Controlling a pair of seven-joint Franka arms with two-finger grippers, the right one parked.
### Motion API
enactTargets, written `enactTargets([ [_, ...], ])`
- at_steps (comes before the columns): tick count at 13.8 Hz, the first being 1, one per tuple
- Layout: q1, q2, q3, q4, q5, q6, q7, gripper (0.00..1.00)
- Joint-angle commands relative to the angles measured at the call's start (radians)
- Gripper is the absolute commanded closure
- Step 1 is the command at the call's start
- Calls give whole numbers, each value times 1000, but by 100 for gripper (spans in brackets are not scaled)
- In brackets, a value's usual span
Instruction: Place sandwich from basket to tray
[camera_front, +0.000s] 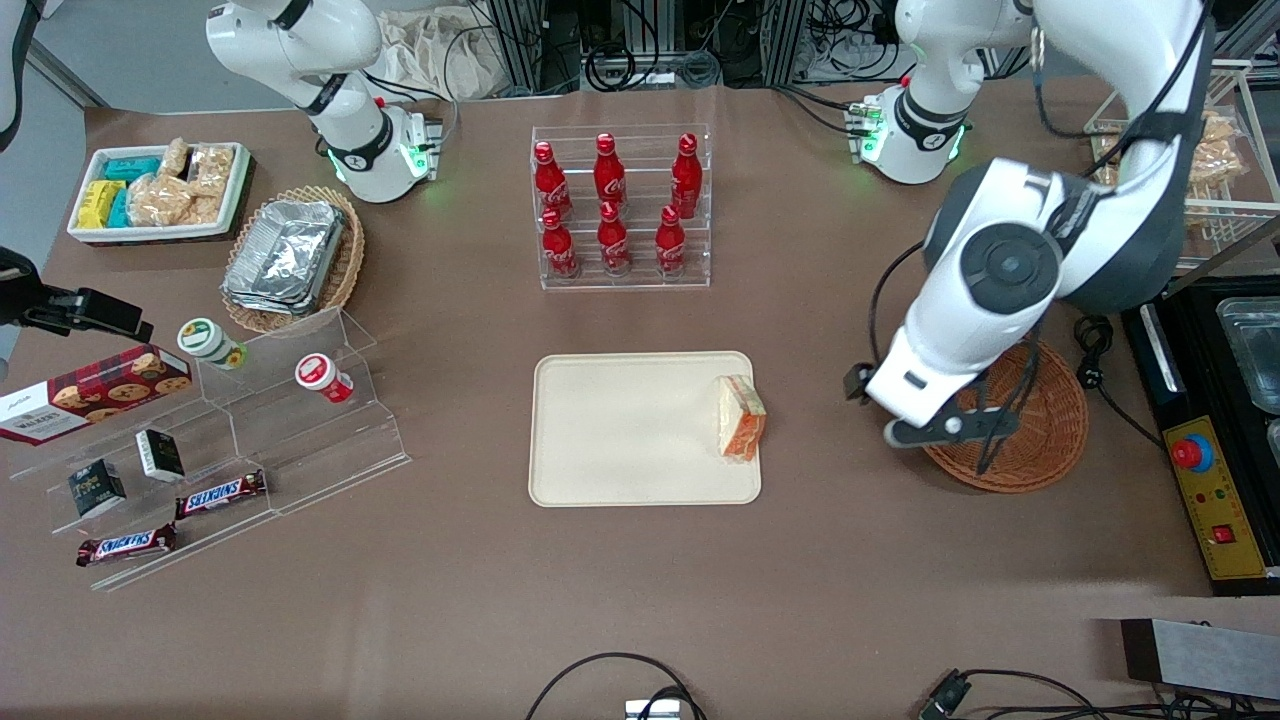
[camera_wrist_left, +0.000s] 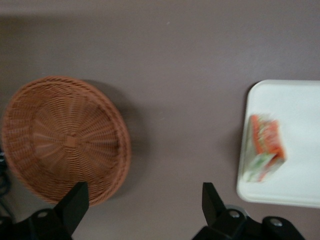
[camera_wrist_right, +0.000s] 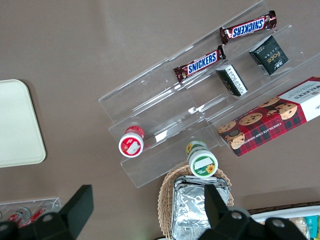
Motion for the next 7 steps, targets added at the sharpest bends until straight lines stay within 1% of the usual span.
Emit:
enactTargets([
  [1,2,-218,142,-202,-116,50,244,0],
  [3,6,-234,218,-164,-137,-48,390,0],
  [5,20,-198,227,-70,-136,-126,439,0],
  [7,34,-116,227,57,-136,-204,476,0],
])
